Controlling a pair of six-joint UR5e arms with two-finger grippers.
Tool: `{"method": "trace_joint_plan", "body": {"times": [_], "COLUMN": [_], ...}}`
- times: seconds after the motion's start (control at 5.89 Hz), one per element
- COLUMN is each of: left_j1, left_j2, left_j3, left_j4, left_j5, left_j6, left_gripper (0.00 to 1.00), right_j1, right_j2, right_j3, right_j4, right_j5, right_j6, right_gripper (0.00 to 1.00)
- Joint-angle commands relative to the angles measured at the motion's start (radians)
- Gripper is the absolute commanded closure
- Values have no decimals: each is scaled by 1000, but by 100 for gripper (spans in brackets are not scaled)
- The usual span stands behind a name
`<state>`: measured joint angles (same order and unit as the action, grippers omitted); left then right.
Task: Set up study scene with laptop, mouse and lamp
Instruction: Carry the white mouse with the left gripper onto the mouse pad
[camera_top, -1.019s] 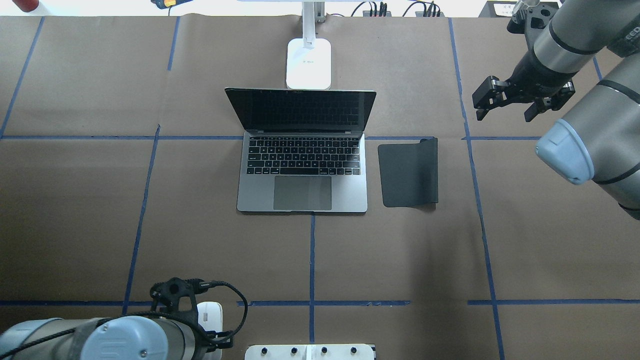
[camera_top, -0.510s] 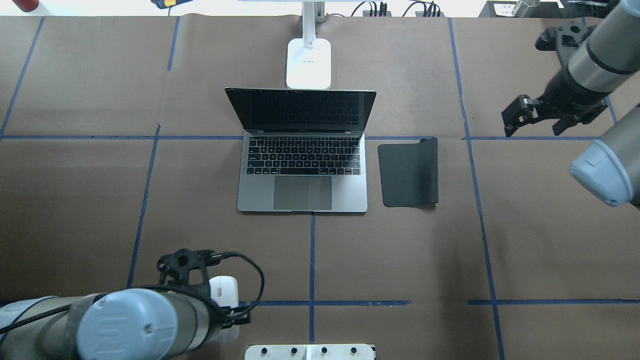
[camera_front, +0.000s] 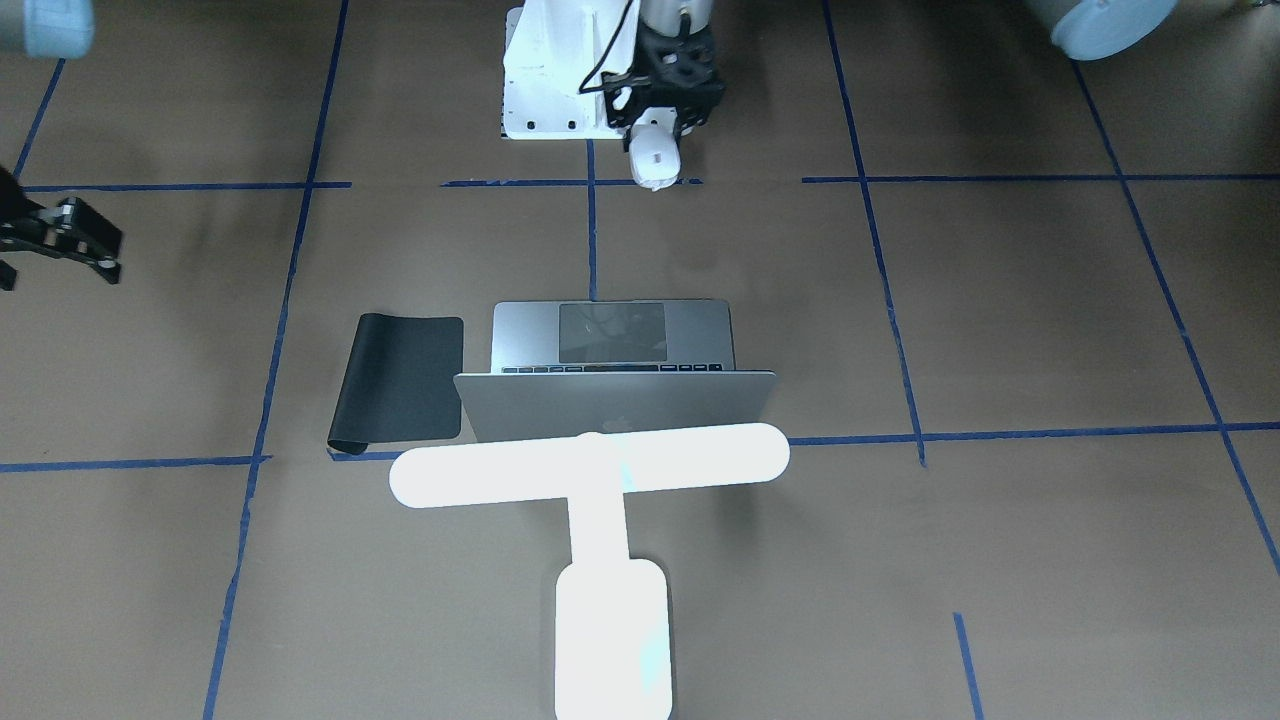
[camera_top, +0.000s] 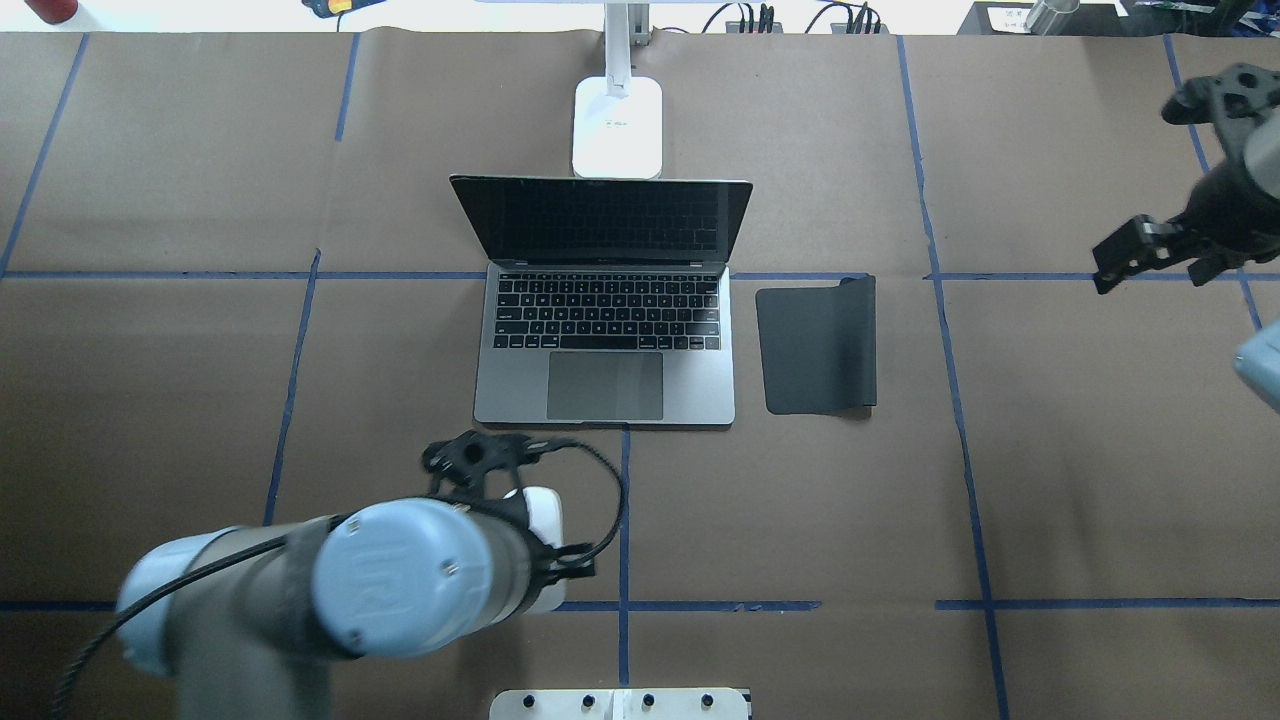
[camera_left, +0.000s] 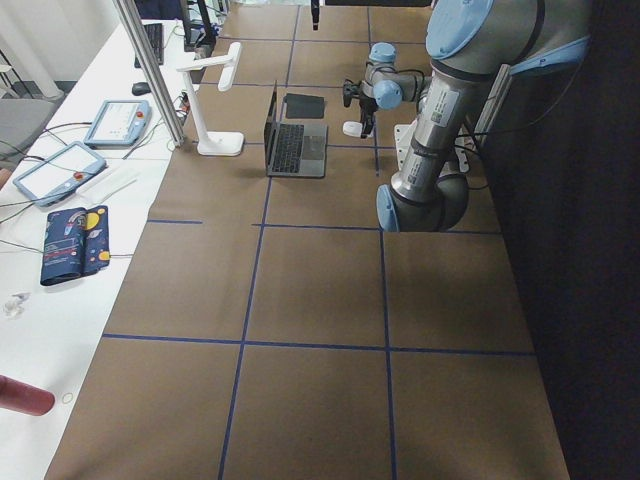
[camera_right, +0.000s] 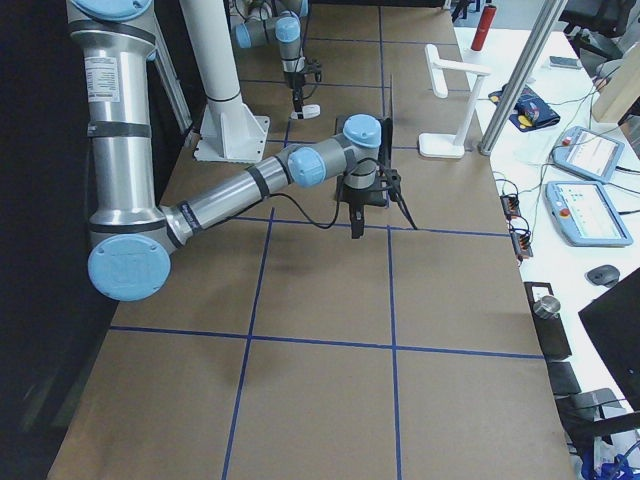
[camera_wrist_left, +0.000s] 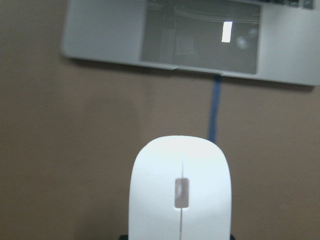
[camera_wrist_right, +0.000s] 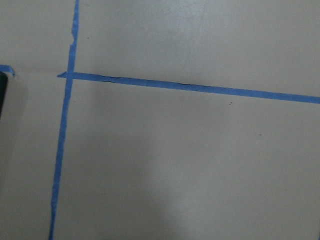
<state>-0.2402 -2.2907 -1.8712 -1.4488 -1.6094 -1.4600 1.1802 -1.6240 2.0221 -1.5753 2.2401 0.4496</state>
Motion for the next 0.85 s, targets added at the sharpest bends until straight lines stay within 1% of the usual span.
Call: {"method": "trace_joint_plan", "body": {"times": [0.0, 0.17, 0.34, 0.51, 0.68], "left_j1": [-25, -56, -94, -100, -105], "left_j2": [-224, -375, -530, -558, -572], "left_j3": [256, 450, 619, 695, 821], "left_j4": [-36, -94, -97, -143, -273], "left_j5": [23, 25, 23, 23, 25], "left_j6": [50, 59, 123, 121, 122], "left_gripper": [86, 86, 87, 87, 87], "right_j1": [123, 171, 200, 214, 222], "right_j2": [-169, -200, -200, -207, -212], "right_j3": [-22, -57, -84, -88, -95], "right_j4": [139, 141, 141, 140, 140], "right_j5": [61, 62, 62, 62, 62], "right_j6": [-151, -242, -282, -299, -319], "right_gripper": [0, 0, 0, 0, 0]}}
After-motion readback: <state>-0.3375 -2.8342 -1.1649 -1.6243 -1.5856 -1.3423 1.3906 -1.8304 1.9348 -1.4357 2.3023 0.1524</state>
